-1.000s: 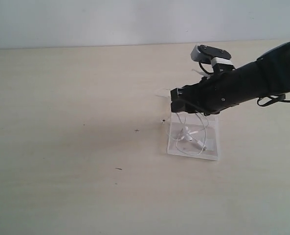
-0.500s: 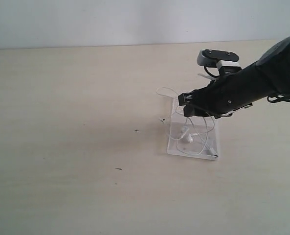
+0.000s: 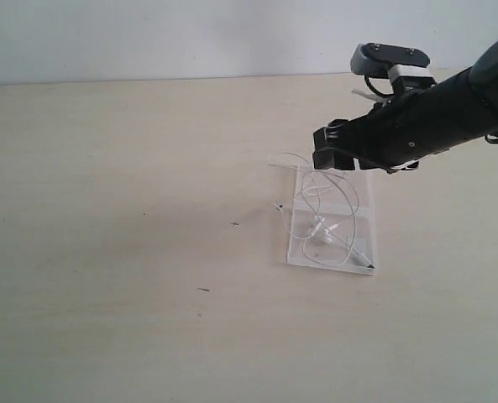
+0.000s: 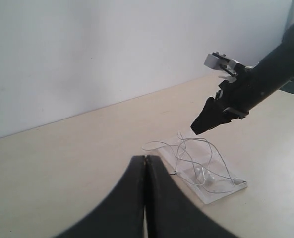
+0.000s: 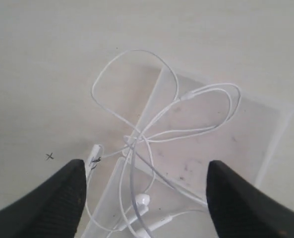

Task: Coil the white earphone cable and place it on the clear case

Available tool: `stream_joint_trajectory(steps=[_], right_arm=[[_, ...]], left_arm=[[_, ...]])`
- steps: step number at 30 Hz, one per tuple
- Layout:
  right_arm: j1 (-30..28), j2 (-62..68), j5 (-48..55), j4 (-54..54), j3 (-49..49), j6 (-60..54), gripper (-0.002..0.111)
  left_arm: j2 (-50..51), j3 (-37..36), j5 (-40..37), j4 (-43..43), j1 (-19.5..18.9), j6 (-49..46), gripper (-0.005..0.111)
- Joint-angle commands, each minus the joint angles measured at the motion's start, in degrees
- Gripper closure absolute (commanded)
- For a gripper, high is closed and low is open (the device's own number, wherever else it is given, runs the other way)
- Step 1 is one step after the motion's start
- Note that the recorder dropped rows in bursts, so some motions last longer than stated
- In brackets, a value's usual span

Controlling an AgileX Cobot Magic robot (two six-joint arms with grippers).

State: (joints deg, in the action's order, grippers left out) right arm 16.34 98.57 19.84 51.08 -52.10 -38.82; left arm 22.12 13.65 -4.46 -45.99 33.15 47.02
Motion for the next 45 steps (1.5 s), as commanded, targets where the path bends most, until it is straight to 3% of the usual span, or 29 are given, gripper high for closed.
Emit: stream_joint_trajectory(steps=[1, 7, 13, 20, 32, 45], right_arm=[[0.0, -1.9, 0.6, -0.6, -0.3, 0.2, 0.041], [-0.2, -6.8, 1.0, -5.9, -0.3, 3.5, 0.048], [-0.2, -15.2, 4.1, -16.2, -0.3, 12.3, 0.077], [-0.2, -26.4, 16.6, -18.2, 0.1, 12.5, 0.107], [0.0, -54.6, 20.1, -18.2, 14.5, 13.6, 0.108], [0.0, -70.1, 23.1, -17.9, 14.6, 13.5, 0.108]], left_arm=[[-0.3, -0.3, 0.4, -0.2, 0.0, 0.1, 0.107], [-0.3, -0.3, 0.3, -0.2, 0.0, 0.1, 0.107], [-0.3, -0.3, 0.1, -0.2, 0.0, 0.1, 0.107], [-0.3, -0.3, 0.1, -0.3, 0.0, -0.1, 0.107], [-0.3, -0.3, 0.1, -1.5, 0.0, -0.4, 0.107], [-0.3, -0.3, 0.1, -1.5, 0.0, -0.4, 0.107]])
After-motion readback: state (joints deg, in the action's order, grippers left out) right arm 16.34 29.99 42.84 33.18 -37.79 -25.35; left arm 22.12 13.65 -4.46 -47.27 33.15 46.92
